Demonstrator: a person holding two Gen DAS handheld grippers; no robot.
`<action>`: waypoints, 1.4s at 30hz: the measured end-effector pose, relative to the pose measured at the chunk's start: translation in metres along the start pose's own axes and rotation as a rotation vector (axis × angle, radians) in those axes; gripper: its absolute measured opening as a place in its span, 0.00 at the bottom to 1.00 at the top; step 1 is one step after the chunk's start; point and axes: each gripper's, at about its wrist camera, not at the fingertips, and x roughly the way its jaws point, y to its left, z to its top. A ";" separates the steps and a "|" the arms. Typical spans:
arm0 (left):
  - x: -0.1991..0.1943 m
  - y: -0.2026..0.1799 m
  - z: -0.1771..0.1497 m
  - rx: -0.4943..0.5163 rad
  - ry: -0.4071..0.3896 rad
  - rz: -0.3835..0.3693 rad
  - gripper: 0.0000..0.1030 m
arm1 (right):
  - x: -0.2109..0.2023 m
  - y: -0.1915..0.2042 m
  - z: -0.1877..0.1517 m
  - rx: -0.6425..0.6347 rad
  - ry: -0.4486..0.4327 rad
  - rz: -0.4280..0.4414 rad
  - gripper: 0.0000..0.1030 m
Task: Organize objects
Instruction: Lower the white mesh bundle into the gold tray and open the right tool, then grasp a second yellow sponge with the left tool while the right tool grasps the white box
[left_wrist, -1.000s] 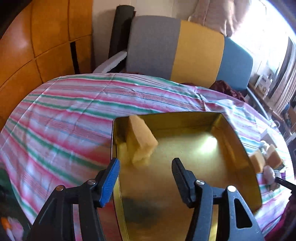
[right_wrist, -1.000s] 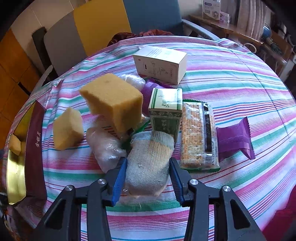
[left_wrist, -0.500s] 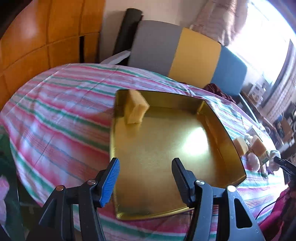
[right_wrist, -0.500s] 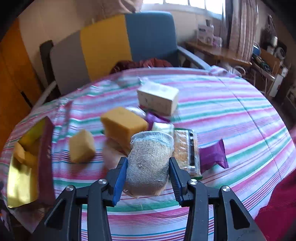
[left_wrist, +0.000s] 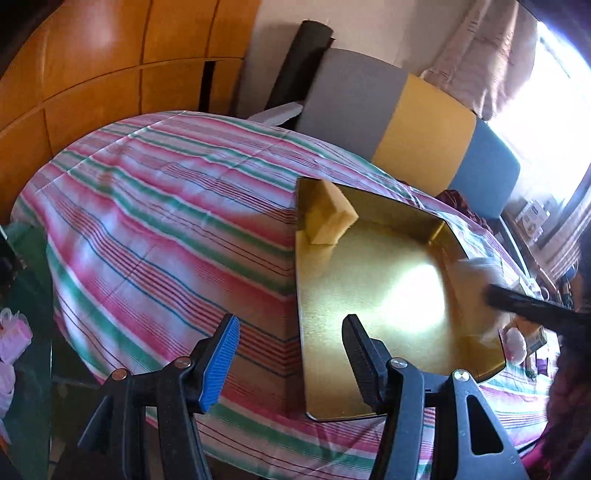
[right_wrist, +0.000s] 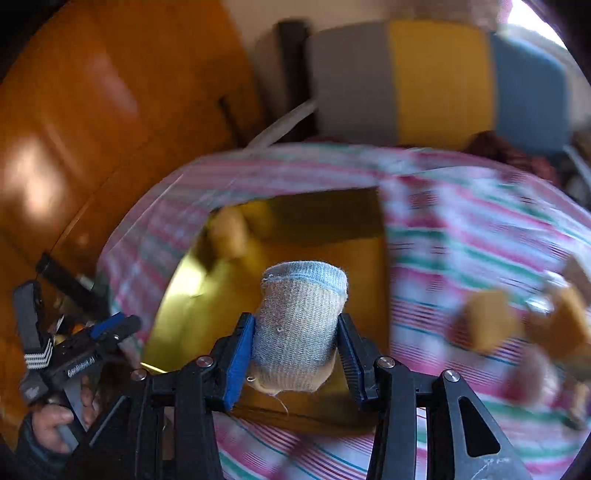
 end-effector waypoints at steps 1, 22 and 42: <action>0.001 0.003 0.000 -0.009 0.002 0.003 0.56 | 0.016 0.011 0.004 -0.015 0.027 0.009 0.44; 0.006 0.010 -0.004 -0.039 0.012 0.013 0.57 | 0.115 0.073 0.038 -0.021 0.100 0.104 0.61; -0.003 -0.080 -0.006 0.153 0.050 -0.134 0.56 | -0.039 -0.069 -0.017 0.120 -0.121 -0.115 0.79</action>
